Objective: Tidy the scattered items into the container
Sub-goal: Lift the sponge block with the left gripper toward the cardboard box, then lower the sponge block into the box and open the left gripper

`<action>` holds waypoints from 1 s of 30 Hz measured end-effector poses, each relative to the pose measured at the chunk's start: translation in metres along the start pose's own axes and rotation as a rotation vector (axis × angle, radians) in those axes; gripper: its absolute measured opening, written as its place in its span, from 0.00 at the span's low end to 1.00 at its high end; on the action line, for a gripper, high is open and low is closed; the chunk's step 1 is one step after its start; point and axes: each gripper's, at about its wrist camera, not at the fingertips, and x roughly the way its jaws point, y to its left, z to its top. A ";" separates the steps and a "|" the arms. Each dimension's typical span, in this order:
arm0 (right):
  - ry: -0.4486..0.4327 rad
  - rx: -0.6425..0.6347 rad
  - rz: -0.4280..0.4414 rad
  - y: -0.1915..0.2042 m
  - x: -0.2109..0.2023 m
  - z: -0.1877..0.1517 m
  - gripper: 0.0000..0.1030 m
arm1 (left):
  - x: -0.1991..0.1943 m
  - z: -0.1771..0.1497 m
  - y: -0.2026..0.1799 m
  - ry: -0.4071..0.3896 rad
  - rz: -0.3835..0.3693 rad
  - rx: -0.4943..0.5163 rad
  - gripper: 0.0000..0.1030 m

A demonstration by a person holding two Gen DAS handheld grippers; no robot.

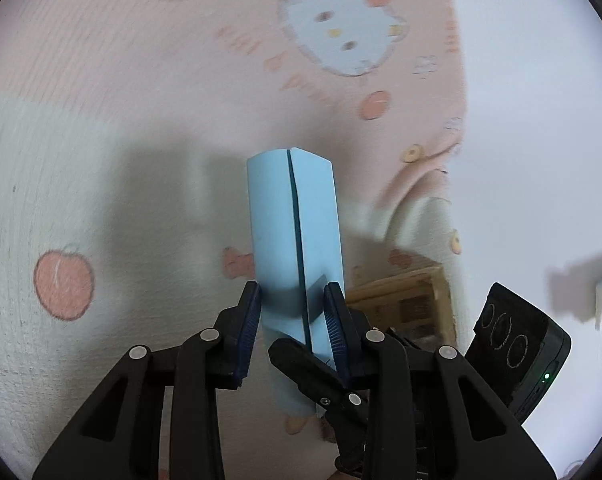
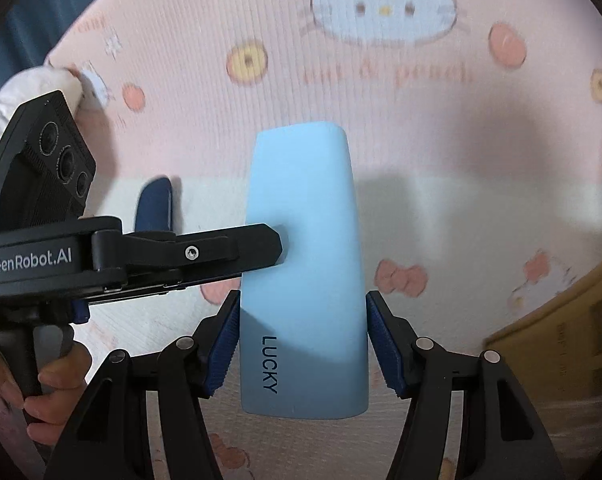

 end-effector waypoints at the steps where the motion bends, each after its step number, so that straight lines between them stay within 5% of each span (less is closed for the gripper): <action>1: -0.010 -0.002 0.000 -0.001 -0.007 0.002 0.58 | -0.003 0.001 -0.009 -0.005 -0.005 0.018 0.35; 18: -0.140 0.069 -0.112 -0.084 -0.151 -0.012 0.58 | 0.037 -0.025 -0.169 0.073 -0.103 0.274 0.35; 23: -0.106 0.106 -0.114 -0.125 -0.170 -0.018 0.58 | 0.072 -0.034 -0.203 0.162 -0.109 0.309 0.35; 30: 0.050 0.192 -0.058 -0.188 -0.184 -0.035 0.58 | 0.124 -0.053 -0.243 0.324 -0.050 0.358 0.35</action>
